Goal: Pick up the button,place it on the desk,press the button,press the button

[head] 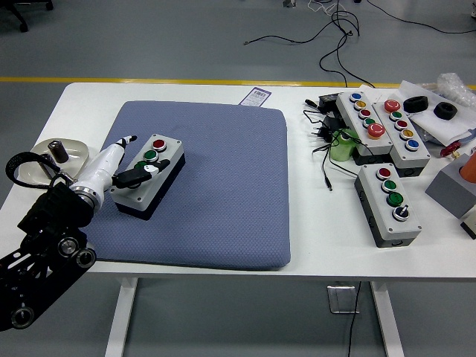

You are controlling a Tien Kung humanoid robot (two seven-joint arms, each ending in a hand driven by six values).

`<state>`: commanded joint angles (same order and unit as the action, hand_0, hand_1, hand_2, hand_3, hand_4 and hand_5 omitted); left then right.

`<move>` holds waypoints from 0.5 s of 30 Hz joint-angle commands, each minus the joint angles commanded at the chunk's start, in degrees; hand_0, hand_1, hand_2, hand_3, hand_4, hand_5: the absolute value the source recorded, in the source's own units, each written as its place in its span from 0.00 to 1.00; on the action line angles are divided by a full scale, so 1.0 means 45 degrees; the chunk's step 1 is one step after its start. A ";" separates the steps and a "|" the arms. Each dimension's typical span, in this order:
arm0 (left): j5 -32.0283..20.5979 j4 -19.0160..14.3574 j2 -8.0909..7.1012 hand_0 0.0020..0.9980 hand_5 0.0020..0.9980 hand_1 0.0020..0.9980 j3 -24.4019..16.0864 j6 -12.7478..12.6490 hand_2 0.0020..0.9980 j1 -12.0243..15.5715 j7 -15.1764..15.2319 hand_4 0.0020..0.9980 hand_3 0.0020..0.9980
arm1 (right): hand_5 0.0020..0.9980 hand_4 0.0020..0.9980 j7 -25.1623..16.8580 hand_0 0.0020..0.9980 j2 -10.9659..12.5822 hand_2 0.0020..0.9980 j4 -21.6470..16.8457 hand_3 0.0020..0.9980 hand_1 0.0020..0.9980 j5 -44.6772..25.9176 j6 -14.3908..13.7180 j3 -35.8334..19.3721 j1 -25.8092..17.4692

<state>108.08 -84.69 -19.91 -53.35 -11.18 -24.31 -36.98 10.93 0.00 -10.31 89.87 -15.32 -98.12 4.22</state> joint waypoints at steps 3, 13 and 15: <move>0.1076 -0.0010 0.0025 1.00 0.72 1.00 0.0126 -0.0017 1.00 0.0002 0.0000 1.00 1.00 | 0.12 0.29 0.0003 0.55 0.0000 0.69 0.0000 0.61 0.64 0.0001 0.0002 0.0007 0.0008; 0.4870 0.0762 0.0397 1.00 0.71 1.00 0.0374 0.0621 1.00 -0.0044 0.0000 1.00 1.00 | 0.12 0.29 0.0005 0.55 0.0000 0.69 0.0000 0.61 0.64 0.0002 0.0002 0.0012 0.0014; 0.4733 0.0953 0.0533 1.00 0.71 1.00 0.0320 0.0725 1.00 -0.0060 0.0000 1.00 1.00 | 0.12 0.29 0.0006 0.55 0.0000 0.69 0.0000 0.61 0.64 0.0010 0.0002 0.0015 0.0012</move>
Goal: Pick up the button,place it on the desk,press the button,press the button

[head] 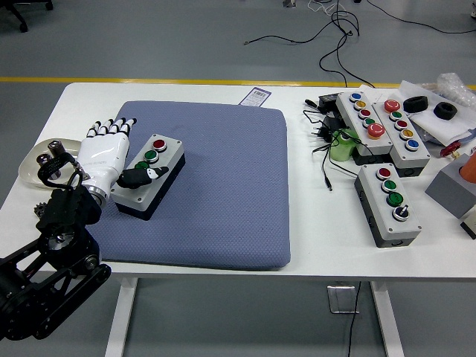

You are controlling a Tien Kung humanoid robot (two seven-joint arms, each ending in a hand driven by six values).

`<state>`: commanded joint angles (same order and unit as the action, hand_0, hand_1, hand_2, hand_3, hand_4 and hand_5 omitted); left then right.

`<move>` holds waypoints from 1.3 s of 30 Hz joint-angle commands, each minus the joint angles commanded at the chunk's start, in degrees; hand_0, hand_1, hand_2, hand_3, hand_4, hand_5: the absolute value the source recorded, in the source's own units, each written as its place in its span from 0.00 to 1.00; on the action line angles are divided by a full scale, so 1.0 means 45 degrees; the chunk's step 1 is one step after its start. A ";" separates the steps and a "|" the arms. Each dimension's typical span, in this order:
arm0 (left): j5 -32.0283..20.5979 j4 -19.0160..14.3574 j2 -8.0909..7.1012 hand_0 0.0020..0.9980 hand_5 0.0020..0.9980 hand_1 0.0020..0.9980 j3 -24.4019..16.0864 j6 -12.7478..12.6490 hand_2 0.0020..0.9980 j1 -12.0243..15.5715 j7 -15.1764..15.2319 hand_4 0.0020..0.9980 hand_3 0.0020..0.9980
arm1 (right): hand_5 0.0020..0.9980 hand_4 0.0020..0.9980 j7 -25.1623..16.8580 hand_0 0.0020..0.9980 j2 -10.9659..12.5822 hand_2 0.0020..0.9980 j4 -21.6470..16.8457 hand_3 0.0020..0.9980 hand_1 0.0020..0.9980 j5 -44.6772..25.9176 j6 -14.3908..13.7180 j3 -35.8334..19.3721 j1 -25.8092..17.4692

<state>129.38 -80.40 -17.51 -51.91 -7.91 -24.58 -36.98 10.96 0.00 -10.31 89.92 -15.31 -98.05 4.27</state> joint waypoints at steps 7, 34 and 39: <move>-0.0581 0.0627 0.0406 1.00 0.70 1.00 -0.0117 0.0159 1.00 -0.0096 0.0000 1.00 1.00 | 0.12 0.29 -0.0002 0.55 0.0000 0.69 0.0000 0.61 0.64 -0.0030 -0.0006 0.0031 -0.0002; 0.0137 0.1853 0.1337 0.76 0.26 0.96 -0.0454 0.0915 1.00 -0.0204 0.0000 0.92 1.00 | 0.12 0.29 0.0014 0.54 0.0000 0.69 0.0000 0.61 0.64 0.0014 -0.0021 -0.0025 -0.0087; 0.0137 0.2003 0.1341 0.66 0.21 0.86 -0.0601 0.0969 1.00 -0.0201 0.0000 0.89 1.00 | 0.12 0.29 0.0001 0.54 0.0000 0.69 0.0000 0.61 0.64 -0.0008 -0.0029 -0.0059 -0.0064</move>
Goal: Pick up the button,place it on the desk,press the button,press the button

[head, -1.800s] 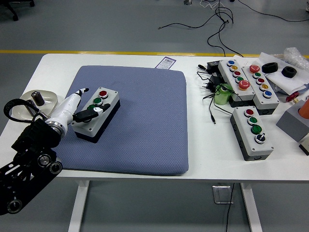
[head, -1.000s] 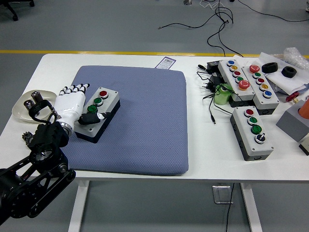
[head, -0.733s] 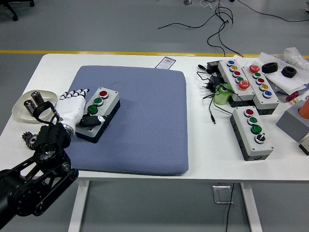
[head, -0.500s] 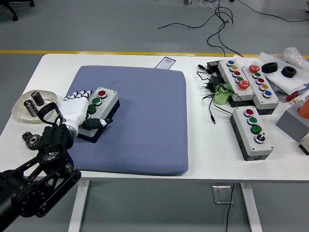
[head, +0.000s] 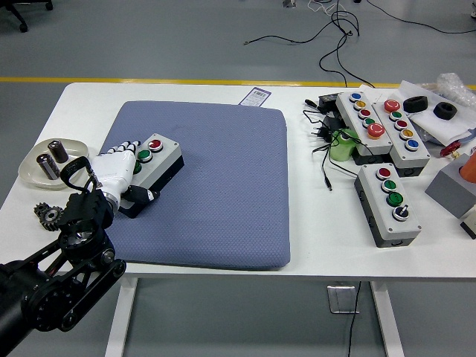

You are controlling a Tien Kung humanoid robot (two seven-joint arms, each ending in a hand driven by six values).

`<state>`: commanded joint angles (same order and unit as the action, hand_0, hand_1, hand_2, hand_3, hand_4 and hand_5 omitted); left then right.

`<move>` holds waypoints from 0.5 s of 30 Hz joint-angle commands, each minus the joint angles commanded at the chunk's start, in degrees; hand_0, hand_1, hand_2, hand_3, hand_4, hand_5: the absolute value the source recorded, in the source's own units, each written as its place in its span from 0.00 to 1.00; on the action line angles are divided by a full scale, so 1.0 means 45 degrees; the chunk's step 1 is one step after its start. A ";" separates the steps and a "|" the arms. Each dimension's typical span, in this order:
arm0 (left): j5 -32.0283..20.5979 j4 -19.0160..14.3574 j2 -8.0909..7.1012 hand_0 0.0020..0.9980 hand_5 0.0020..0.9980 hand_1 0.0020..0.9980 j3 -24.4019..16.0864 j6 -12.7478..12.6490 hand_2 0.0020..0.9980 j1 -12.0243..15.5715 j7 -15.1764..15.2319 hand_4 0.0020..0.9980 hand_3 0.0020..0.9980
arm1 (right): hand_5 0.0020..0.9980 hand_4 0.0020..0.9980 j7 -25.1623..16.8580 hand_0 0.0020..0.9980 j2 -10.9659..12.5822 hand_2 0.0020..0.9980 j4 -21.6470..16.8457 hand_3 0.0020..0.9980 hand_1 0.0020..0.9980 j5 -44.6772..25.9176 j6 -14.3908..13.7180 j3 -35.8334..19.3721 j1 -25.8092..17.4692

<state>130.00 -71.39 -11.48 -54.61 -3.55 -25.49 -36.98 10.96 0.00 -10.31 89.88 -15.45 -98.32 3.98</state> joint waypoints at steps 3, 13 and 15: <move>0.0000 0.0057 0.0002 0.43 0.15 0.45 -0.0013 0.0039 0.89 -0.0060 0.0000 0.85 1.00 | 0.12 0.29 -0.0002 0.54 0.0000 0.69 0.0000 0.61 0.64 -0.0004 -0.0005 -0.0012 0.0025; 0.0000 0.0258 -0.0037 0.07 0.14 0.15 0.0217 -0.0318 0.26 -0.0094 0.0000 0.84 1.00 | 0.12 0.29 -0.0002 0.54 0.0000 0.69 0.0000 0.61 0.64 0.0002 -0.0009 -0.0023 0.0059; 0.0000 0.0227 -0.0056 0.00 0.11 0.00 0.0216 -0.0407 0.06 -0.0090 0.0000 0.84 0.89 | 0.12 0.29 -0.0007 0.53 0.0000 0.69 0.0000 0.61 0.64 0.0010 -0.0009 -0.0041 0.0061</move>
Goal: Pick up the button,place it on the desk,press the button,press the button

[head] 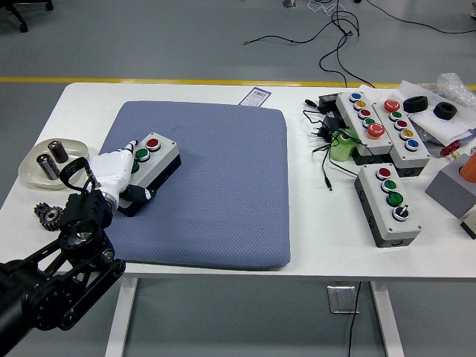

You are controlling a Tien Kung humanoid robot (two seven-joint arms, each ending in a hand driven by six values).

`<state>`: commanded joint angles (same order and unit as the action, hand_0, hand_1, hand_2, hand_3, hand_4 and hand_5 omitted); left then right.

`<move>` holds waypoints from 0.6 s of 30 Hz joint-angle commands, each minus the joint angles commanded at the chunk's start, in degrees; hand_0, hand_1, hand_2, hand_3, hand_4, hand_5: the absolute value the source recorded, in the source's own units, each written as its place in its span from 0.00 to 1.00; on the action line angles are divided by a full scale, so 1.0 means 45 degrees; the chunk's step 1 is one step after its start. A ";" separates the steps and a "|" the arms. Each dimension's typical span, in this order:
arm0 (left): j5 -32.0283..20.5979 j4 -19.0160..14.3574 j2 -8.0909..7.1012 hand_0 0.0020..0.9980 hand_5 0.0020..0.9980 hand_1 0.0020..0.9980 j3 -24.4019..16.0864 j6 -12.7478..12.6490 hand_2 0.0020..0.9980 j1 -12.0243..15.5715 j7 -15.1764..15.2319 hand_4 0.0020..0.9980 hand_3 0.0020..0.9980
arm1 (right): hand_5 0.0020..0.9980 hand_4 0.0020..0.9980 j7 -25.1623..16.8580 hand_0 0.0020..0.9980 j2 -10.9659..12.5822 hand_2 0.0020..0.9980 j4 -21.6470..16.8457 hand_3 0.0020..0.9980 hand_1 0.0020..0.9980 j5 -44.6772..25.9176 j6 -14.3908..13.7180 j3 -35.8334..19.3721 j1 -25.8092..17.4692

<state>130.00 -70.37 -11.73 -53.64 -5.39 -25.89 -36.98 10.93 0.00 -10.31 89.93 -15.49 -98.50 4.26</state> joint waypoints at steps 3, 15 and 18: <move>0.0000 -0.0065 -0.0031 0.00 0.11 0.00 -0.0021 -0.0288 0.06 -0.0005 0.0000 0.84 0.89 | 0.12 0.29 -0.0007 0.53 0.0000 0.69 0.0000 0.61 0.64 0.0017 0.0000 -0.0012 0.0006; 0.0000 -0.0447 -0.0448 0.02 0.12 0.00 0.0193 -0.0096 0.00 -0.0152 0.0000 0.84 0.42 | 0.12 0.29 -0.0013 0.53 0.0018 0.69 0.0000 0.61 0.64 -0.0012 -0.0003 -0.0005 0.0037; 0.0000 -0.0647 -0.0762 0.02 0.17 0.00 0.0389 0.0048 0.00 -0.0270 0.0000 0.85 0.40 | 0.12 0.29 -0.0011 0.53 0.0020 0.69 0.0000 0.61 0.64 -0.0006 -0.0004 -0.0021 0.0045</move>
<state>130.00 -73.28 -15.16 -51.89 -5.17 -27.11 -36.98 10.88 0.09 -10.31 89.90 -15.51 -98.59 4.46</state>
